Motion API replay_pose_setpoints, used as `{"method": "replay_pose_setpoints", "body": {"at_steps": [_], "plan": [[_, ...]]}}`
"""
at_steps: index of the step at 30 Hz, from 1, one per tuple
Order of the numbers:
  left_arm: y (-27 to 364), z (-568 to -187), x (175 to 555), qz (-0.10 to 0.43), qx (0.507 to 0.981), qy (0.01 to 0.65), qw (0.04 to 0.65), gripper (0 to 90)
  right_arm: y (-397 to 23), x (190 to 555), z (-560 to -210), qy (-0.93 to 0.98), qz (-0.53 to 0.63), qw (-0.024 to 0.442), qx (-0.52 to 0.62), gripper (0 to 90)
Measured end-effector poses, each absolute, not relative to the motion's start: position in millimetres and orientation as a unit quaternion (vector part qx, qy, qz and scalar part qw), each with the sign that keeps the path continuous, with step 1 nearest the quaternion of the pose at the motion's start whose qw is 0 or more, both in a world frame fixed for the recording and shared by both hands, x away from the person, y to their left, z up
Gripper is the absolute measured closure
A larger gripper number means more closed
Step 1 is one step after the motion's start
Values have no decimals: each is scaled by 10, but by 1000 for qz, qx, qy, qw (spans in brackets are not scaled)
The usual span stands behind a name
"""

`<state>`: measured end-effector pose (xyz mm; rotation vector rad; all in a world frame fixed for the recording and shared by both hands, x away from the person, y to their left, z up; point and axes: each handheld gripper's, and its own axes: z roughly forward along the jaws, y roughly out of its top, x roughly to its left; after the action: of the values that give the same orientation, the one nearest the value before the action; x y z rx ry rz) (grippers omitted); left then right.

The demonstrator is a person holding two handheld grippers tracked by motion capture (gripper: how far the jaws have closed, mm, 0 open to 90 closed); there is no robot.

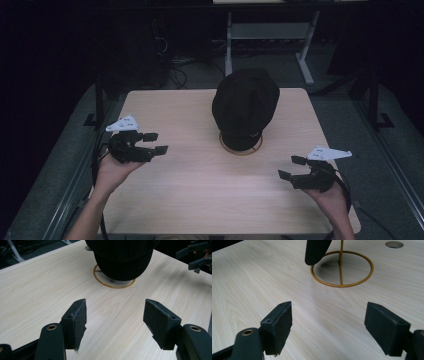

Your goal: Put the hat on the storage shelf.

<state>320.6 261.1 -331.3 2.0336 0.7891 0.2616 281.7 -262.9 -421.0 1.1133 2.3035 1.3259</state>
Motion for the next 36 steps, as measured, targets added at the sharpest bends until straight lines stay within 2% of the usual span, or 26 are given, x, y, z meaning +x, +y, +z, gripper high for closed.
{"method": "replay_pose_setpoints", "body": {"at_steps": [22,36], "plan": [[2743,-3660,2965,93,817,340,457,316,-2624,2801,-4229,793,457,126,382,217],[2727,-3876,2785,105,816,345,452,282,-2607,2729,-4286,797,449,127,383,218]]}}
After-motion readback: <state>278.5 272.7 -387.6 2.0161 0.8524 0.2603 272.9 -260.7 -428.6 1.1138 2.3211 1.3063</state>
